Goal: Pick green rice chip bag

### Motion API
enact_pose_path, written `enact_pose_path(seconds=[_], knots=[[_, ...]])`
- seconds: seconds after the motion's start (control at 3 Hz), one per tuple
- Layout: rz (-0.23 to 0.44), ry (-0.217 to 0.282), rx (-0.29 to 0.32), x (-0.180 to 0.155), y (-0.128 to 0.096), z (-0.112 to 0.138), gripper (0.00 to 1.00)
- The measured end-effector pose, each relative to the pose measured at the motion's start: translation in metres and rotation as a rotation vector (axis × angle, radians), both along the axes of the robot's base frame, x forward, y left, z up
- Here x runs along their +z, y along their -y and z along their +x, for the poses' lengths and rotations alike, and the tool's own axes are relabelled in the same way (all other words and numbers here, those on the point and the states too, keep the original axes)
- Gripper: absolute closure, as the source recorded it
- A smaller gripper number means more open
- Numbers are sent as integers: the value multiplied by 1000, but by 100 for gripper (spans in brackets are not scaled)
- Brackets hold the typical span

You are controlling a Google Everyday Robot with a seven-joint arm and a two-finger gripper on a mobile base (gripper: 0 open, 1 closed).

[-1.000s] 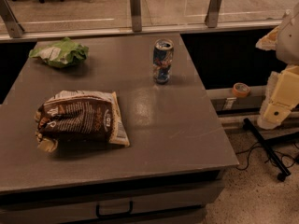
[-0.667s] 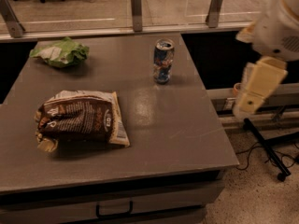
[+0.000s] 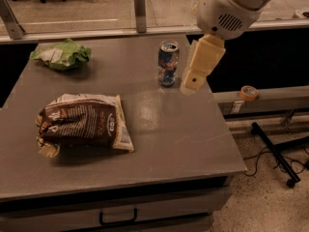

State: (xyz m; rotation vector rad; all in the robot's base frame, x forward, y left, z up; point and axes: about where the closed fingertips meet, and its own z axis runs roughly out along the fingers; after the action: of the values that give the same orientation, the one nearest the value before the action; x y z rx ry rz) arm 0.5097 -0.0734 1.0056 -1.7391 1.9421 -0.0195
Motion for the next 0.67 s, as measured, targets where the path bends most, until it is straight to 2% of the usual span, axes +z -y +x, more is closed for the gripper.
enact_pose_path(seconds=[0.33,0.67], knots=[[0,0,0,0,0,0,0],[18,34,51,-3,-31,21,0]])
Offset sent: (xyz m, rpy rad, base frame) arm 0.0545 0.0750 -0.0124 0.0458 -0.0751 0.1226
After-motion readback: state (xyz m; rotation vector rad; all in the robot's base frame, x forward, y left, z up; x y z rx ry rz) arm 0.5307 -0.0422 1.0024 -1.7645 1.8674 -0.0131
